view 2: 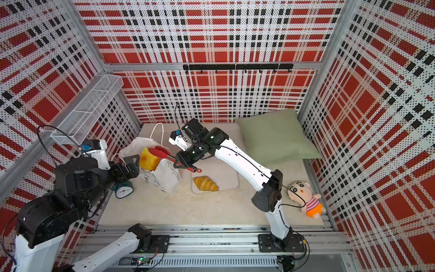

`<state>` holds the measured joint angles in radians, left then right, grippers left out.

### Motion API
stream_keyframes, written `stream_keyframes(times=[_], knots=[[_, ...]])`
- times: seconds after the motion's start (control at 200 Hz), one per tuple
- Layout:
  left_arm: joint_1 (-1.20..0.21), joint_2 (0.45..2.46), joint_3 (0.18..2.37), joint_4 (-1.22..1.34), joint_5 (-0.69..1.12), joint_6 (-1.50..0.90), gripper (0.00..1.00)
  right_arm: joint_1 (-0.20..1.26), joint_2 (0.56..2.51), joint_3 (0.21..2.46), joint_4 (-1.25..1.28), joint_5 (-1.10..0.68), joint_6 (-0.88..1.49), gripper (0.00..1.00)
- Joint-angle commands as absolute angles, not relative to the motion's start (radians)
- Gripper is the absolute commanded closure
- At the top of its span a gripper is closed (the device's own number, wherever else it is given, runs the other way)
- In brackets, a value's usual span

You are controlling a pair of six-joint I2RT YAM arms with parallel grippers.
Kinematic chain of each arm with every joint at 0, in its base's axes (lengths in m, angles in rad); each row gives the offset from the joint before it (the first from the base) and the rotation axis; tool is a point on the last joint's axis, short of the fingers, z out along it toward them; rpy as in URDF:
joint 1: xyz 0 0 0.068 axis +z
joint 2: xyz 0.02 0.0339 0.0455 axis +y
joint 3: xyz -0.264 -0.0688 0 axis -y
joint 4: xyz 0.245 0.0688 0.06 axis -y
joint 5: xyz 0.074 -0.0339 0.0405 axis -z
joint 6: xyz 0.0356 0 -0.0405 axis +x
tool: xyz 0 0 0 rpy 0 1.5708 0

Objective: Pack bread into a paper bag
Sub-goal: Place the fake bread in the paper bag, then pick up the fake bread from the plate.

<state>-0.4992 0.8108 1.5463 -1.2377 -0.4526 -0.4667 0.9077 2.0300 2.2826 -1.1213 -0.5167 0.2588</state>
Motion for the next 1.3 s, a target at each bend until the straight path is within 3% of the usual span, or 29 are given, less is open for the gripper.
stream_keyframes(times=[0.0, 0.386, 0.691, 0.937, 1.293], knots=[[-0.503, 0.811, 1.534, -1.22, -0.451, -0.459, 0.01, 0.916, 2.005, 2.282, -1.077, -0.522, 0.264, 0.63], [-0.503, 0.795, 1.526, -1.221, -0.448, -0.459, 0.01, 0.889, 1.853, 2.252, -1.061, -0.411, 0.267, 0.62], [-0.505, 0.81, 1.516, -1.202, -0.442, -0.438, 0.01, 0.723, 1.642, 1.883, -1.076, -0.269, 0.226, 0.58], [-0.504, 0.842, 1.516, -1.174, -0.423, -0.421, 0.01, 0.672, 1.741, 1.781, -1.056, -0.214, 0.161, 0.53], [-0.503, 0.869, 1.512, -1.169, -0.43, -0.402, 0.01, 0.603, 2.05, 1.991, -1.089, -0.176, 0.123, 0.49]])
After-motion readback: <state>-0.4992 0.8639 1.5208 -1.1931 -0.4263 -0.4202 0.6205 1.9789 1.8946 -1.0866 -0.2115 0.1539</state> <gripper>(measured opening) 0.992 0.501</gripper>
